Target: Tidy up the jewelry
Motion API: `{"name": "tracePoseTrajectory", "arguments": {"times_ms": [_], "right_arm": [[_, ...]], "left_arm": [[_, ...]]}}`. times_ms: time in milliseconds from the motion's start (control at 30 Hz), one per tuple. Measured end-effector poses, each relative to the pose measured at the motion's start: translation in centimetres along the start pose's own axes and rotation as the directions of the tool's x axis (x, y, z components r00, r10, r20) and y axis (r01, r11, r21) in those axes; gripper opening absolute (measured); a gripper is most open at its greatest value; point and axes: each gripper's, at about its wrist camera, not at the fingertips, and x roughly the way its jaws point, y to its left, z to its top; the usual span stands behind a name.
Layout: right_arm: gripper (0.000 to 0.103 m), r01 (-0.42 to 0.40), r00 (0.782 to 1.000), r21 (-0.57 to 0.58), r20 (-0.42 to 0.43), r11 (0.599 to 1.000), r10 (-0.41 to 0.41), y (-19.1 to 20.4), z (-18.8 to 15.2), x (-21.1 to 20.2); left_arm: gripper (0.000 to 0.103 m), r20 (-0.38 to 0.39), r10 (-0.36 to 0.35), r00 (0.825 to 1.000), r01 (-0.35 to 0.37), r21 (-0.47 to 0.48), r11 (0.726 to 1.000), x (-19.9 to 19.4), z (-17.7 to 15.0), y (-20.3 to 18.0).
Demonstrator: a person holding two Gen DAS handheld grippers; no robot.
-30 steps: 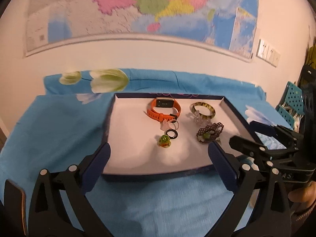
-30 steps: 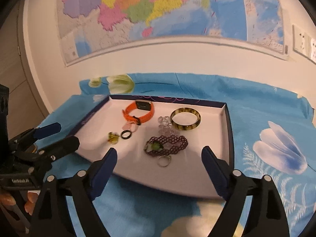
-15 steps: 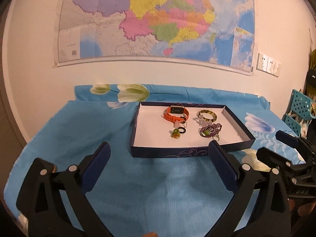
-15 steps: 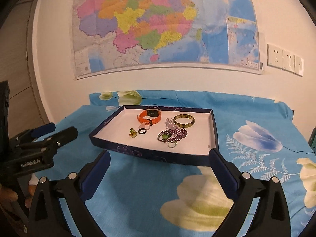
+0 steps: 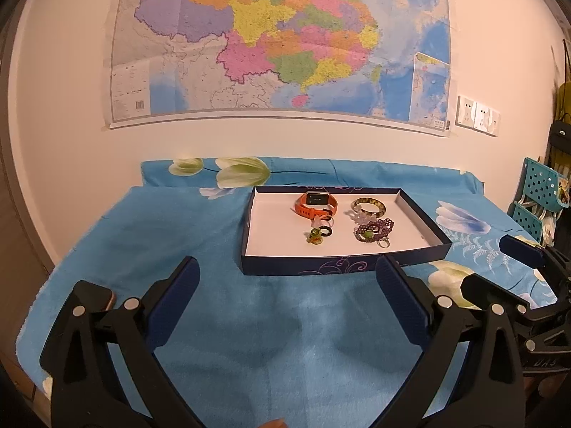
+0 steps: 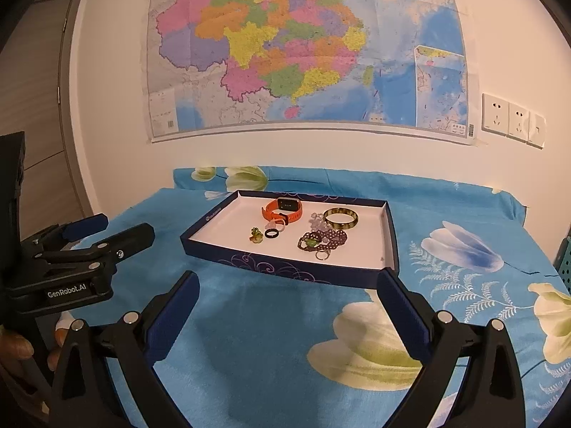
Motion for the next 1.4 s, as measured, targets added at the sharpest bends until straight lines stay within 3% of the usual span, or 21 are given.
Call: {"name": "tracePoseTrajectory", "arguments": {"times_ms": [1400], "right_arm": [[0.096, 0.002, 1.0, -0.01, 0.006, 1.0, -0.002, 0.5, -0.2, -0.8]], "left_arm": [[0.097, 0.023, 0.015, 1.0, -0.016, 0.019, 1.0, -1.4, -0.3, -0.2]]}}
